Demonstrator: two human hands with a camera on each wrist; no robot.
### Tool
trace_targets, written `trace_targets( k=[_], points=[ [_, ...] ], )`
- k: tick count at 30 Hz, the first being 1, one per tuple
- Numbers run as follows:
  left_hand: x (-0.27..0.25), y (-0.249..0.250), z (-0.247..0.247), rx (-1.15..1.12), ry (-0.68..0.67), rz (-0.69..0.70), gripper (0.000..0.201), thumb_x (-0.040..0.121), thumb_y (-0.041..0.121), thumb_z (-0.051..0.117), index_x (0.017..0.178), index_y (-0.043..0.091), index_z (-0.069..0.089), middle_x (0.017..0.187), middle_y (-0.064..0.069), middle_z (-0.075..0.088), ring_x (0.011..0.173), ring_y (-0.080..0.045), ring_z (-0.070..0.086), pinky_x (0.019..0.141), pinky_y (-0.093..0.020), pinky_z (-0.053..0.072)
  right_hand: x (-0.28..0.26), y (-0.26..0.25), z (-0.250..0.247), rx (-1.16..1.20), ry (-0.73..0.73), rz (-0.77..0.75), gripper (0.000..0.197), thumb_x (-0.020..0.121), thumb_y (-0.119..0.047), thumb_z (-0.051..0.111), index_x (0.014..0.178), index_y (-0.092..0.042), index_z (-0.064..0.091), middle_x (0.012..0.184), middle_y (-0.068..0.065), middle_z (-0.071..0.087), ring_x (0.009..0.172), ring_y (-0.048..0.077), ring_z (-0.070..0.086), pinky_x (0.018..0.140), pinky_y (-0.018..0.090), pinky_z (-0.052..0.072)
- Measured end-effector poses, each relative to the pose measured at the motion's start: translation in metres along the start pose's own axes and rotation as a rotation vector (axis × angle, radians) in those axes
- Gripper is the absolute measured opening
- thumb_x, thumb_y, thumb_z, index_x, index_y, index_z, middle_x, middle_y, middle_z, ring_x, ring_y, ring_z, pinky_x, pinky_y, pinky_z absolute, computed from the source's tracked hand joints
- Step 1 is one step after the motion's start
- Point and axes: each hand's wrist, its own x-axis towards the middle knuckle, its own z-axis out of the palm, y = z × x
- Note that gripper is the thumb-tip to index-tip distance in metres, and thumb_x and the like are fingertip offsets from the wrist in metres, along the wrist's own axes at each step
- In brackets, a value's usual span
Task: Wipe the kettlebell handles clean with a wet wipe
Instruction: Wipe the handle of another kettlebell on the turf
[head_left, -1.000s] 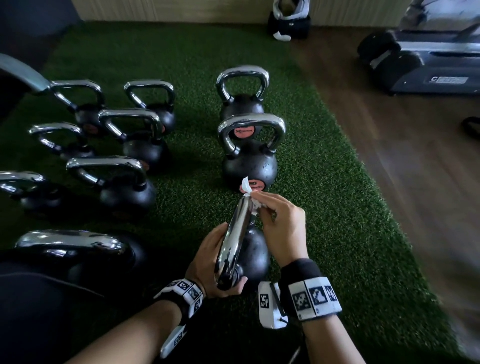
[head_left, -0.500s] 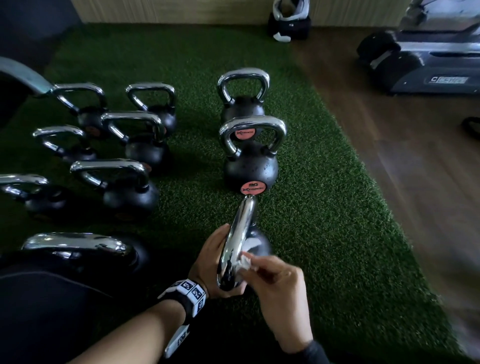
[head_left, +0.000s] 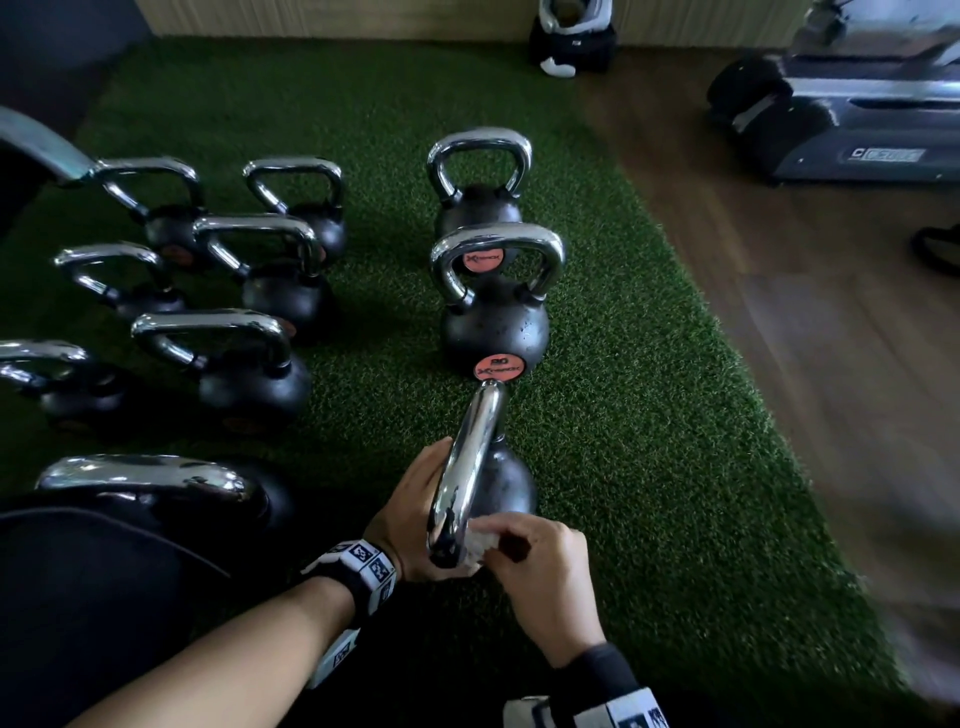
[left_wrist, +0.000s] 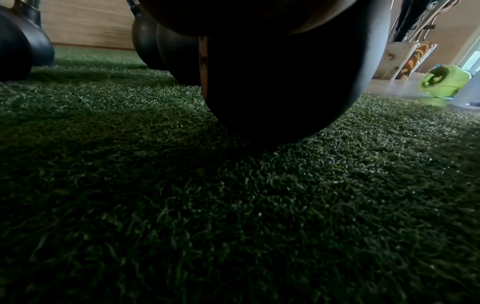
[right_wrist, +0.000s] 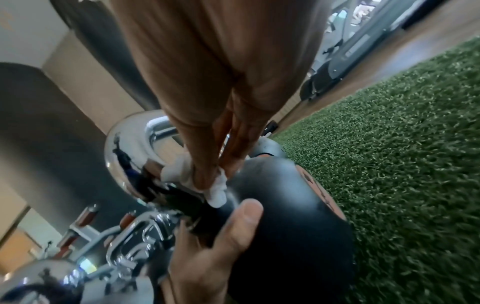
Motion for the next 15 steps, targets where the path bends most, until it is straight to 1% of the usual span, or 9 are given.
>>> trace_targets(
  k=[1, 2, 4, 7, 8, 9, 11, 13, 15],
  points=[
    [0.003, 0.0, -0.001, 0.01, -0.006, 0.003, 0.115, 0.058, 0.058, 0.086, 0.151, 0.047, 0.021, 0.137, -0.012, 0.054, 0.128, -0.031, 0.055, 0.113, -0.044, 0.042, 0.005, 0.0, -0.003, 0.012, 0.003, -0.007, 0.044, 0.07, 0.006, 0.081, 0.094, -0.031, 0.083, 0.084, -0.033, 0.073, 0.08, -0.009, 0.071, 0.077, 0.011, 0.055],
    [0.002, -0.001, -0.002, 0.047, -0.03, -0.005, 0.112, 0.06, 0.06, 0.087, 0.151, 0.043, 0.023, 0.142, -0.017, 0.052, 0.132, -0.037, 0.053, 0.115, -0.05, 0.04, 0.01, 0.0, -0.005, 0.037, 0.002, -0.009, 0.045, 0.072, 0.007, 0.079, 0.097, -0.03, 0.083, 0.088, -0.025, 0.077, 0.08, -0.007, 0.073, 0.078, 0.016, 0.058],
    [0.003, 0.001, -0.007, -0.006, -0.037, -0.035, 0.104, 0.063, 0.065, 0.087, 0.148, 0.055, 0.029, 0.149, -0.018, 0.049, 0.14, -0.041, 0.046, 0.118, -0.057, 0.035, 0.026, -0.003, -0.008, 0.055, -0.072, -0.02, 0.042, 0.075, 0.007, 0.075, 0.101, -0.025, 0.082, 0.091, -0.014, 0.079, 0.081, -0.006, 0.073, 0.079, 0.019, 0.06],
    [0.007, -0.001, -0.002, -0.044, 0.012, 0.006, 0.117, 0.06, 0.042, 0.095, 0.148, 0.06, 0.021, 0.143, -0.018, 0.051, 0.138, -0.042, 0.048, 0.114, -0.06, 0.038, 0.041, -0.009, -0.007, -0.061, -0.233, -0.148, 0.033, 0.075, 0.005, 0.073, 0.093, -0.021, 0.083, 0.079, -0.017, 0.073, 0.072, -0.016, 0.063, 0.07, 0.006, 0.046],
    [0.007, 0.003, -0.004, -0.044, 0.011, 0.005, 0.118, 0.06, 0.041, 0.095, 0.149, 0.06, 0.02, 0.143, -0.017, 0.051, 0.138, -0.042, 0.048, 0.112, -0.062, 0.04, 0.044, -0.009, -0.007, -0.089, -0.267, -0.183, 0.03, 0.075, 0.005, 0.072, 0.09, -0.019, 0.082, 0.072, -0.019, 0.067, 0.068, -0.018, 0.06, 0.066, 0.003, 0.04],
    [0.008, 0.005, -0.002, -0.055, 0.023, 0.029, 0.117, 0.06, 0.045, 0.093, 0.149, 0.06, 0.019, 0.143, -0.017, 0.05, 0.138, -0.041, 0.048, 0.112, -0.062, 0.04, 0.044, -0.01, -0.008, -0.108, -0.292, -0.196, 0.028, 0.075, 0.004, 0.072, 0.087, -0.019, 0.082, 0.068, -0.021, 0.063, 0.066, -0.017, 0.058, 0.064, 0.002, 0.038],
    [0.001, -0.004, 0.002, -0.092, 0.026, -0.038, 0.115, 0.061, 0.061, 0.088, 0.149, 0.062, 0.014, 0.149, -0.015, 0.049, 0.141, -0.038, 0.046, 0.116, -0.058, 0.038, 0.043, -0.011, -0.013, -0.089, -0.348, -0.187, 0.023, 0.078, -0.002, 0.073, 0.088, -0.021, 0.081, 0.07, -0.019, 0.069, 0.07, -0.01, 0.064, 0.065, 0.008, 0.046],
    [-0.002, -0.007, 0.004, -0.003, 0.003, -0.108, 0.125, 0.059, 0.071, 0.086, 0.156, 0.047, 0.011, 0.152, -0.009, 0.046, 0.144, -0.029, 0.044, 0.118, -0.054, 0.036, 0.041, -0.01, -0.019, 0.012, -0.42, -0.12, 0.018, 0.083, -0.014, 0.075, 0.097, -0.023, 0.082, 0.088, -0.013, 0.079, 0.082, 0.001, 0.073, 0.077, 0.023, 0.057],
    [-0.003, -0.014, 0.006, -0.02, 0.007, -0.107, 0.13, 0.056, 0.061, 0.092, 0.157, 0.024, 0.019, 0.151, -0.006, 0.046, 0.144, -0.024, 0.045, 0.116, -0.054, 0.038, 0.041, -0.008, -0.02, 0.051, -0.43, -0.104, 0.018, 0.086, -0.019, 0.075, 0.101, -0.023, 0.082, 0.097, -0.012, 0.08, 0.089, 0.002, 0.074, 0.083, 0.026, 0.058]
  ],
)
